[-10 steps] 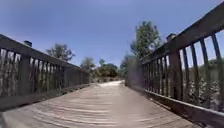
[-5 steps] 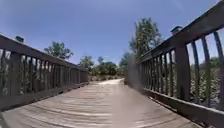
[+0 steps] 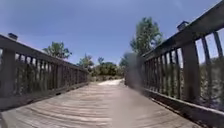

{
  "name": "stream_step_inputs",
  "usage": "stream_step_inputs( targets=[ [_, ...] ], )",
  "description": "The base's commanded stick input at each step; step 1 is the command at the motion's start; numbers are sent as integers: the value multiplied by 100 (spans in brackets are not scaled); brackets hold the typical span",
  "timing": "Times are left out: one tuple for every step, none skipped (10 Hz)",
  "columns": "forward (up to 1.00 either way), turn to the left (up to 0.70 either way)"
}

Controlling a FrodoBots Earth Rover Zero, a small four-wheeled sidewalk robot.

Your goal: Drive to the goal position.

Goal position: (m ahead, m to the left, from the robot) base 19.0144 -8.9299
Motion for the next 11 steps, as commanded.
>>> stream_step_inputs(
  targets=[
    [30,0],
    [30,0],
    [30,0],
    [30,0],
    [30,0],
    [30,0],
    [30,0],
    [30,0],
    [30,0],
    [30,0],
    [30,0]
  ],
)
